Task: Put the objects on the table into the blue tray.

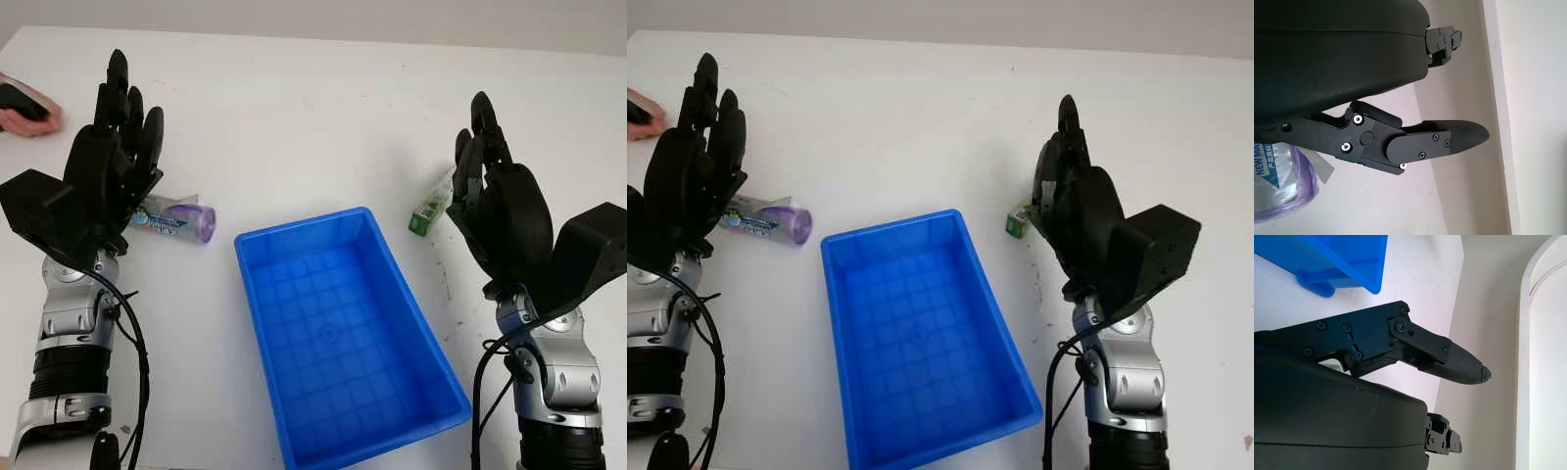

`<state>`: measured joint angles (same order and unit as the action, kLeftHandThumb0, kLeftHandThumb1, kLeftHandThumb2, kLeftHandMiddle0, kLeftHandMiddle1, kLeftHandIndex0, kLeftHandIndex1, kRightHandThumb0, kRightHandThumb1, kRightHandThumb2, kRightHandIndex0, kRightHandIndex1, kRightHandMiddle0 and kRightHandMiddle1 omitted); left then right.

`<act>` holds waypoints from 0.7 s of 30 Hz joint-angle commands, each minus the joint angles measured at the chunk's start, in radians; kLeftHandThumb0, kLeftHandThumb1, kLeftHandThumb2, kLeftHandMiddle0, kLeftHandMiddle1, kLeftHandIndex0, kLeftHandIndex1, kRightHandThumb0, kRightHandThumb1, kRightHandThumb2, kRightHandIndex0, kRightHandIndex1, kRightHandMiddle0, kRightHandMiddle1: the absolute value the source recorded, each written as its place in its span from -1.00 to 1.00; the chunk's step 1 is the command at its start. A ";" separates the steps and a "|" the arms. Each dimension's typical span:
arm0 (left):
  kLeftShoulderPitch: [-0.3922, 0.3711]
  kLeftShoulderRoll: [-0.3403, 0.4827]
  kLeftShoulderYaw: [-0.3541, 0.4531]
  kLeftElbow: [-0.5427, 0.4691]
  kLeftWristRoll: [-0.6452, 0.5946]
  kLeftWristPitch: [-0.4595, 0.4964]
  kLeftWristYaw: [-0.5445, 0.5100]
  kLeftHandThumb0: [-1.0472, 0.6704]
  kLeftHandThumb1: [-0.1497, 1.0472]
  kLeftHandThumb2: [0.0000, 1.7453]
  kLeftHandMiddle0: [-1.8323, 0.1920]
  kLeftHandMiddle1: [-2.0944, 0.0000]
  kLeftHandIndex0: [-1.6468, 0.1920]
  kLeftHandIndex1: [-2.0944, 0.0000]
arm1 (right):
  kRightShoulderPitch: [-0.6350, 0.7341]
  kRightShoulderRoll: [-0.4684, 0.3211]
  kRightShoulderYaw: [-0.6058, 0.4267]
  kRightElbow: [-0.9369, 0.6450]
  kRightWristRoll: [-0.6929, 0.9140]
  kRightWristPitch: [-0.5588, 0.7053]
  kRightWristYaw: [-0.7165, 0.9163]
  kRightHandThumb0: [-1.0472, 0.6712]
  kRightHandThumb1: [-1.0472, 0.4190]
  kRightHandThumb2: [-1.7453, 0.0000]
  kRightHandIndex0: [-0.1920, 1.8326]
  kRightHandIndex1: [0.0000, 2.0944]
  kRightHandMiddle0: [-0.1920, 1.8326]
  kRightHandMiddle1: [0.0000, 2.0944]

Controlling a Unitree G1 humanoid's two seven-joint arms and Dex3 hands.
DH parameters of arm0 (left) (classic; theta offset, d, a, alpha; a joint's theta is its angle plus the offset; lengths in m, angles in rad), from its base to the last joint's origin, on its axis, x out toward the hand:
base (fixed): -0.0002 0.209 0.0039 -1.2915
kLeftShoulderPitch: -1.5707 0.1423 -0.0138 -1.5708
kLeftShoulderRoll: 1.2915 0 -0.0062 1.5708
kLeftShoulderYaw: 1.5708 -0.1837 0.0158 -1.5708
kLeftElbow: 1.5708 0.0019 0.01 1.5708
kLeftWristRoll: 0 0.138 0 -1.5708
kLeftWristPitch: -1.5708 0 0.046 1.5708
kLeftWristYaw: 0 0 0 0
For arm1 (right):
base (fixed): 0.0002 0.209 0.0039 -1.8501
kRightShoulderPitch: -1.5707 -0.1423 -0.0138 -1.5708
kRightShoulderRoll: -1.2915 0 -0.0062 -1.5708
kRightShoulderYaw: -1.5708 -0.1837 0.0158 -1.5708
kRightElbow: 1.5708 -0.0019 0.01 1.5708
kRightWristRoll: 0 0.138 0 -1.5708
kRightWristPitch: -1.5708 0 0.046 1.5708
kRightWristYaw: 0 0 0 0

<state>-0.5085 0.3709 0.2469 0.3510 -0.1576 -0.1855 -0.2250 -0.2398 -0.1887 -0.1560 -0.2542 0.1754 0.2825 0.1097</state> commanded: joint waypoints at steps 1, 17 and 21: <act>0.017 -0.003 -0.003 -0.012 0.008 -0.011 0.008 -0.60 1.00 -0.40 0.95 0.94 0.94 0.94 | 0.014 0.000 -0.002 -0.016 0.003 -0.020 0.006 -0.61 -1.00 0.07 -1.00 -1.00 -1.00 -1.00; -0.004 -0.016 -0.027 0.038 0.008 -0.022 -0.013 -0.60 1.00 -0.40 0.96 0.95 0.97 0.96 | -0.224 -0.279 -0.094 0.086 -0.067 -0.077 0.121 -0.55 -1.00 0.74 -0.70 -0.83 -0.96 -0.35; -0.010 -0.021 -0.030 0.057 0.002 -0.036 -0.022 -0.61 1.00 -0.37 0.97 0.95 0.97 0.96 | -0.350 -0.469 -0.094 0.186 -0.113 -0.073 0.235 -0.33 -0.73 0.94 -0.49 -0.66 -0.90 0.01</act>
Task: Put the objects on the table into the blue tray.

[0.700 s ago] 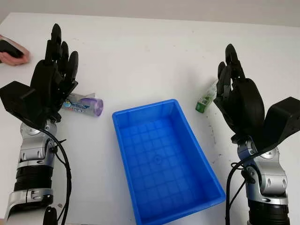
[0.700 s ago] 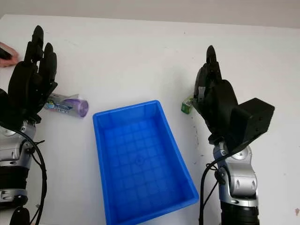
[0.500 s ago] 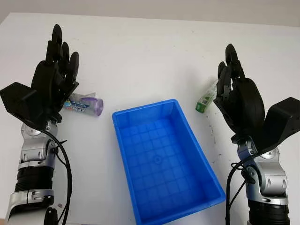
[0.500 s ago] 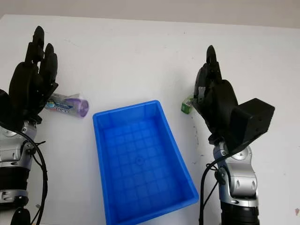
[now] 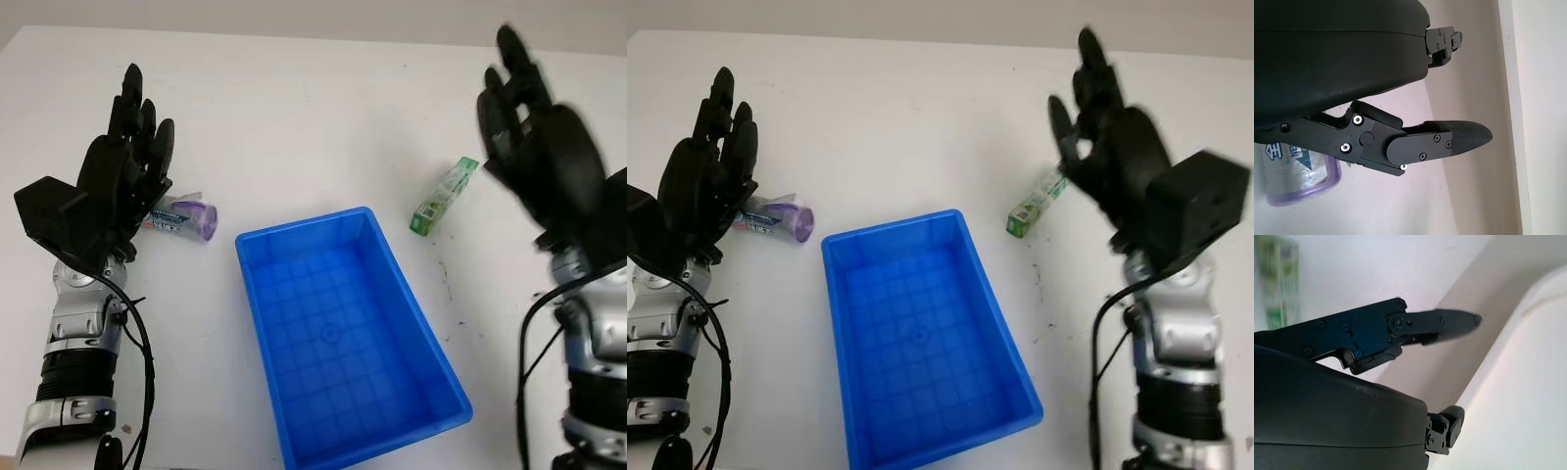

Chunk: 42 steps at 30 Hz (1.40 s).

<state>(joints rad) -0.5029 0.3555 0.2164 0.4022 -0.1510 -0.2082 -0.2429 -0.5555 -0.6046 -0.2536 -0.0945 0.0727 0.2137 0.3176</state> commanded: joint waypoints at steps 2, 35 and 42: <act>-0.019 -0.007 0.001 0.018 -0.007 -0.019 -0.008 -0.62 1.00 -0.38 0.97 0.95 0.96 0.95 | -0.099 -0.142 0.038 0.085 -0.053 -0.024 0.096 -0.20 -0.54 0.95 -0.47 -0.64 -0.78 -0.08; -0.043 0.012 -0.002 0.058 0.015 -0.034 -0.007 -0.63 1.00 -0.38 0.96 0.94 0.94 0.94 | -0.257 -0.292 0.491 0.576 -0.693 -0.735 0.073 -0.10 -0.61 0.93 -0.36 -0.96 -0.28 -0.95; -0.048 0.019 -0.006 0.074 0.021 -0.033 -0.010 -0.63 1.00 -0.38 0.96 0.95 0.95 0.95 | -0.236 -0.266 0.528 0.680 -0.743 -0.823 -0.063 -0.04 -0.64 0.93 -0.30 -0.93 -0.23 -0.93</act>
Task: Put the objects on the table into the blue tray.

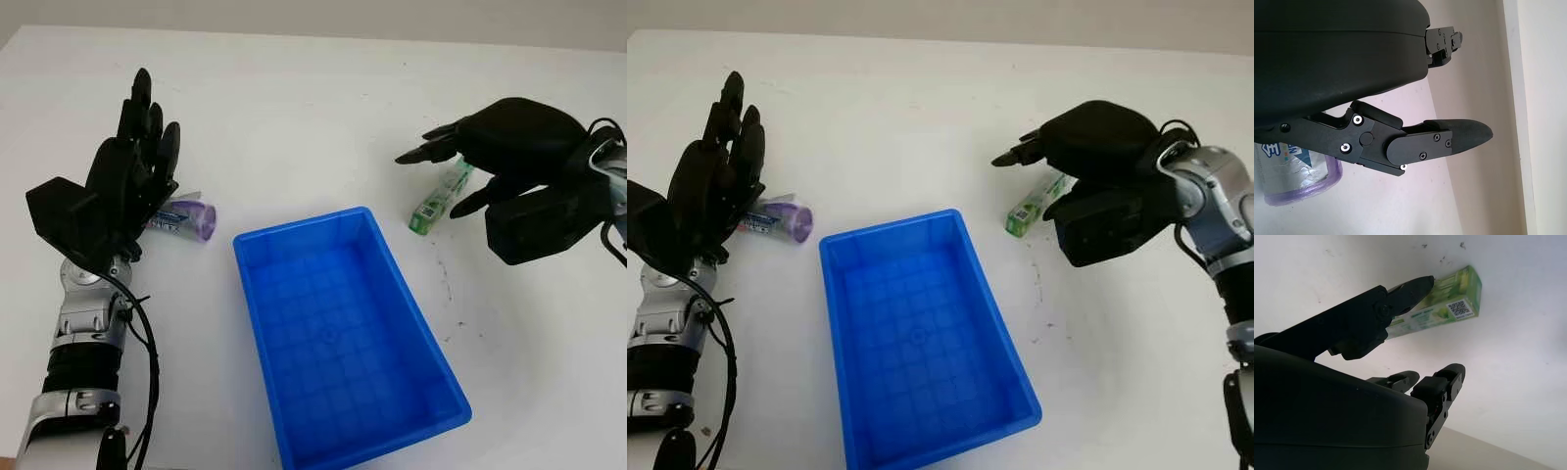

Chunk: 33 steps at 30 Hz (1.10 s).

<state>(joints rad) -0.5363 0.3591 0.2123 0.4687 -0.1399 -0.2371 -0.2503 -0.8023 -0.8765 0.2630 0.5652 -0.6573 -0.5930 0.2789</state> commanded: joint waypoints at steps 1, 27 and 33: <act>-0.014 0.014 -0.001 0.006 0.010 -0.002 -0.001 -0.63 1.00 -0.37 0.96 0.95 0.95 0.95 | 0.011 0.009 0.026 0.045 -0.034 -0.026 -0.048 -0.04 -0.66 0.93 -0.28 -0.92 -0.22 -0.92; -0.033 0.017 0.003 0.021 0.002 -0.016 -0.017 -0.62 1.00 -0.39 0.96 0.95 0.95 0.95 | -0.053 -0.001 0.168 0.222 -0.337 -0.028 -0.586 -0.38 -1.00 0.80 0.29 1.00 -0.07 1.00; -0.038 0.017 -0.001 0.031 0.005 -0.020 -0.019 -0.63 1.00 -0.38 0.96 0.95 0.95 0.95 | -0.062 0.038 0.045 0.104 -0.144 -0.008 -0.564 -0.29 -0.98 0.91 0.23 1.00 -0.06 1.00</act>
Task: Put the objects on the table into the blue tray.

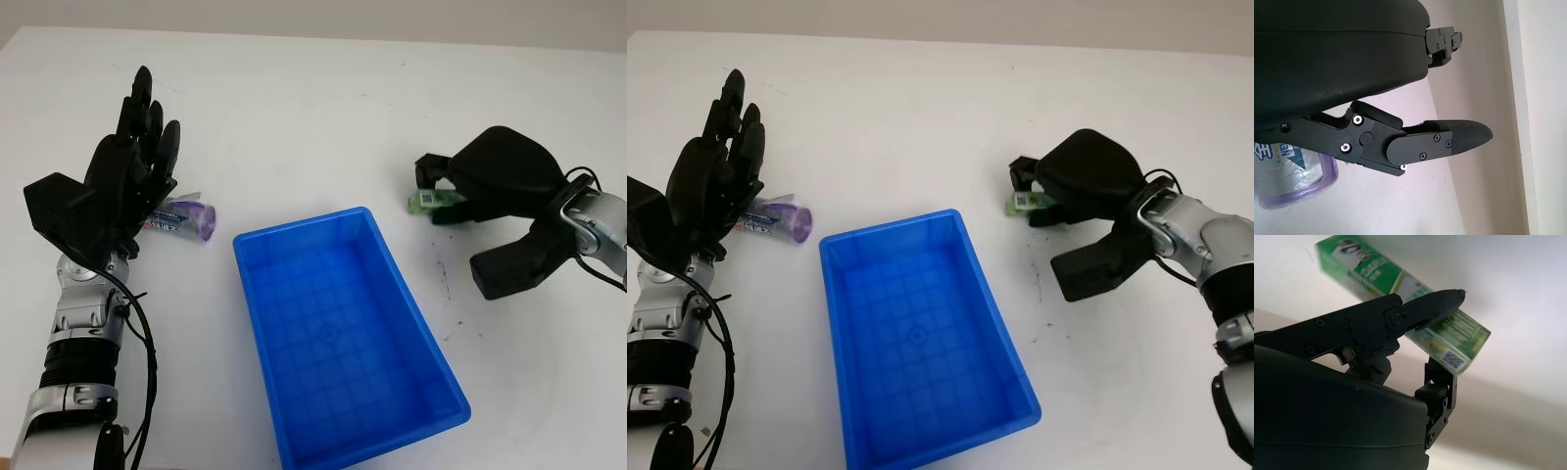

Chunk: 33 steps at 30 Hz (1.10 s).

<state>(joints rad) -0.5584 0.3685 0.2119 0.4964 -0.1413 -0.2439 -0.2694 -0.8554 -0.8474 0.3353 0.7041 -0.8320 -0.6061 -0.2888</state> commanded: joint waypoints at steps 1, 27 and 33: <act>-0.017 0.007 -0.001 0.004 0.006 -0.014 -0.001 -0.62 1.00 -0.38 0.96 0.95 0.95 0.95 | -0.010 0.016 -0.044 -0.053 0.057 0.003 0.013 -0.28 -0.99 0.91 0.23 1.00 -0.06 1.00; -0.025 -0.020 -0.004 0.032 0.006 -0.043 0.032 -0.62 1.00 -0.41 0.94 0.95 0.94 0.95 | 0.062 0.334 -0.315 -0.842 0.791 0.482 0.565 -0.28 -1.00 0.65 0.64 1.00 0.33 1.00; -0.033 -0.019 -0.006 0.038 0.010 -0.045 0.037 -0.64 1.00 -0.40 0.95 0.95 0.94 0.95 | 0.056 0.335 -0.338 -0.905 0.844 0.597 0.631 -0.28 -1.00 0.62 0.71 1.00 0.45 1.00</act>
<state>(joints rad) -0.5750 0.3508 0.2099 0.5302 -0.1400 -0.2777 -0.2341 -0.7966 -0.5126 0.0143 -0.1729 0.0002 -0.0249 0.3325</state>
